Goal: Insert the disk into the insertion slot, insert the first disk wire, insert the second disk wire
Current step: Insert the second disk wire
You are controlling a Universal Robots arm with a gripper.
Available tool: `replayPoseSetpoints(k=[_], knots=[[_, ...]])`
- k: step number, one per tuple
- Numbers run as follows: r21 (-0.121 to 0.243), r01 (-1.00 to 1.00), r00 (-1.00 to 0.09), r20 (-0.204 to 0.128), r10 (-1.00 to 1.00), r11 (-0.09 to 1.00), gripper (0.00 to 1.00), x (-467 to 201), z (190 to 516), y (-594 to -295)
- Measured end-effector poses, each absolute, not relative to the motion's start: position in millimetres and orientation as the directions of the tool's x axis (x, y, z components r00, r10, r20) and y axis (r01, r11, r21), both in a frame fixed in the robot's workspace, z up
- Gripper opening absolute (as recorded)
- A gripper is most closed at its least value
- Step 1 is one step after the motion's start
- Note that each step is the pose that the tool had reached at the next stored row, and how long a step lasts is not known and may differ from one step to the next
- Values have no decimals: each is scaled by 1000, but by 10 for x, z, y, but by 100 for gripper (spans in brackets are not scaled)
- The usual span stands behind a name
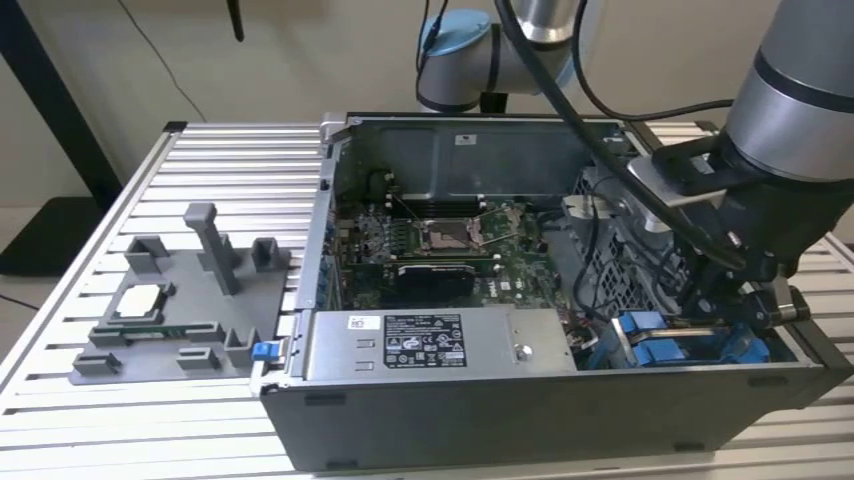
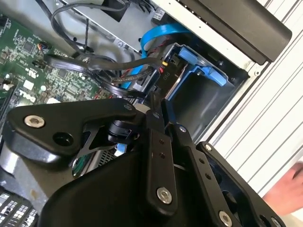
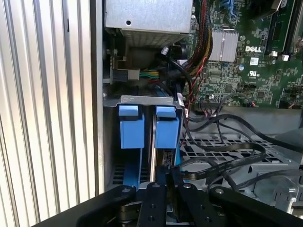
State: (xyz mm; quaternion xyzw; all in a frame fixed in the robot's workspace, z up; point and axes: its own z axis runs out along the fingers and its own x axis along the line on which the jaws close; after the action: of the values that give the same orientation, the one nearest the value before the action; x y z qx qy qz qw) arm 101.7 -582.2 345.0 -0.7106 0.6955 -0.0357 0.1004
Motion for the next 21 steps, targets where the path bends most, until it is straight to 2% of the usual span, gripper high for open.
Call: replayPoseSetpoints(k=[21], knots=[[-195,-981,31,-89,-996,-13,0,1054,3394,-5764]])
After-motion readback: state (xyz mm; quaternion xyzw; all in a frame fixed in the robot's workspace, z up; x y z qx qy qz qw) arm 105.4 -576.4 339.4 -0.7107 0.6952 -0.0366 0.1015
